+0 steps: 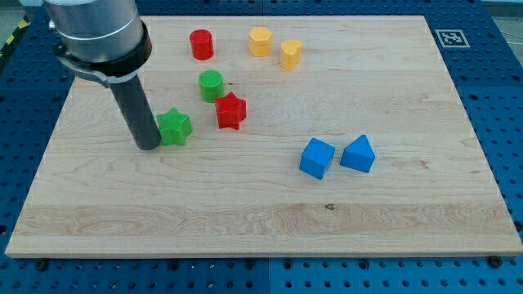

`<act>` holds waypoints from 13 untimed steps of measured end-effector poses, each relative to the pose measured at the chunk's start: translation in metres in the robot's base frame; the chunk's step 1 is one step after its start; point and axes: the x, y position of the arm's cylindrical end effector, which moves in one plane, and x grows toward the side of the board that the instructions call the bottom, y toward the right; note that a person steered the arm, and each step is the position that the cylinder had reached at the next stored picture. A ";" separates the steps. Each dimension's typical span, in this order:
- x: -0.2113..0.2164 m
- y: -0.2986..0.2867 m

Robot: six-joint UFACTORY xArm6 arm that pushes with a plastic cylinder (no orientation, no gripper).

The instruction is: Slide the green star to the left of the blue cube

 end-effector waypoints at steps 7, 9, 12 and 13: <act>-0.030 0.011; -0.031 0.039; -0.002 0.050; 0.012 0.050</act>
